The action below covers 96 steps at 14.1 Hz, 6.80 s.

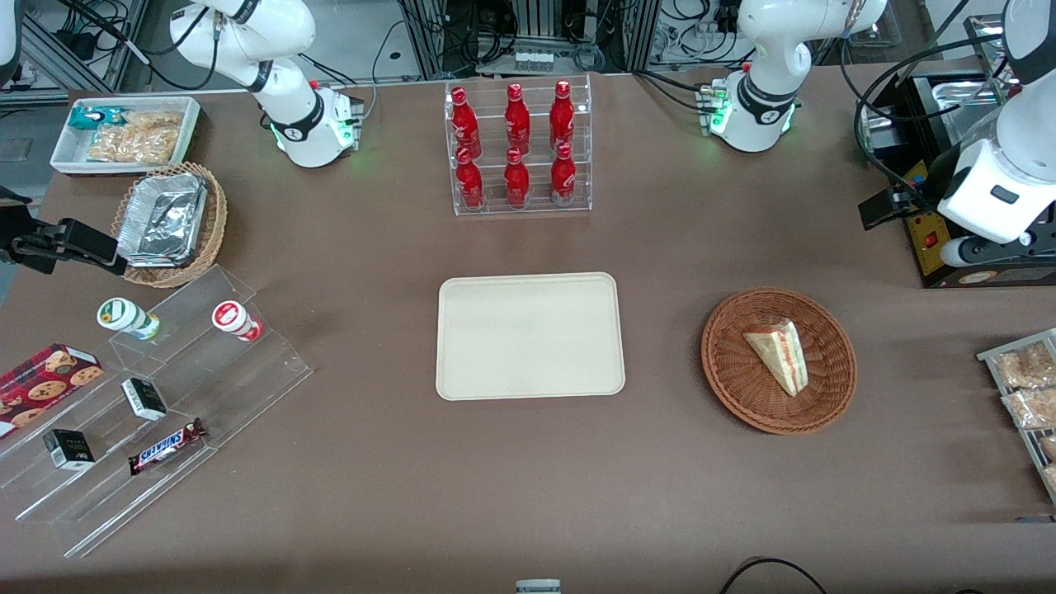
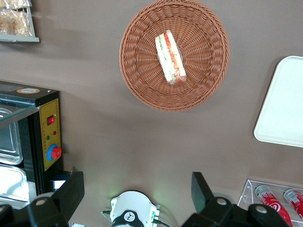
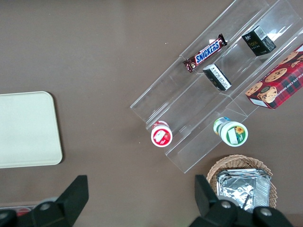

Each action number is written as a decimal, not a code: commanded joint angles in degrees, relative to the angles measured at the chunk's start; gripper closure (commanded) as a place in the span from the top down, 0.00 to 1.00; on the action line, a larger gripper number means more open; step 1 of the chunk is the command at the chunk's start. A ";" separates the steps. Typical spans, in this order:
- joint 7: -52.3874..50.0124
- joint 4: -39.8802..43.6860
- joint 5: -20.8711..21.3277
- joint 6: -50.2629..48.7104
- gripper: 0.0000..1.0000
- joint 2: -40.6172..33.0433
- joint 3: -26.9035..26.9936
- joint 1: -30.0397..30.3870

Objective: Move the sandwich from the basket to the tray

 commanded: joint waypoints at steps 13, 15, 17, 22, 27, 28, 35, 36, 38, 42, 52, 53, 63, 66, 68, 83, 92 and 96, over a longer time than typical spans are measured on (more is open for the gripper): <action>-1.28 -10.59 -0.38 17.72 1.00 9.55 0.13 0.76; -4.34 -16.66 -0.64 25.72 1.00 9.63 0.13 0.67; -9.44 -22.29 -0.38 33.72 1.00 9.90 0.13 0.41; -21.03 -27.15 -0.55 44.91 1.00 14.02 0.04 -0.03; -27.28 -28.29 -0.90 47.27 1.00 16.31 0.04 -0.12; -29.56 -29.08 -0.82 49.12 1.00 16.92 0.04 -0.12; -31.95 -32.51 -0.73 56.08 0.87 19.30 0.04 -0.21; -31.87 -32.60 -0.47 56.08 0.58 19.30 0.04 -0.21; -31.52 -32.69 -0.20 55.99 0.18 18.95 0.04 -0.21; -29.51 -31.99 -0.20 55.73 0.11 17.64 0.04 -0.12; -22.64 -18.19 2.44 42.90 0.13 16.84 -8.31 -8.27; -22.99 -17.75 2.35 42.90 0.13 17.19 -8.40 -10.64; -41.97 2.46 10.86 42.72 0.13 36.96 -8.22 -33.34; -44.17 8.60 12.46 41.50 0.13 42.40 -8.04 -36.67; -44.79 11.43 13.15 40.26 0.13 45.13 -7.78 -37.74; -46.37 12.84 15.36 39.30 1.00 43.48 -6.04 -37.30; -40.16 8.38 14.75 26.91 1.00 27.07 -3.12 -26.16; -34.80 -3.84 14.21 26.11 1.00 15.72 -3.21 -18.16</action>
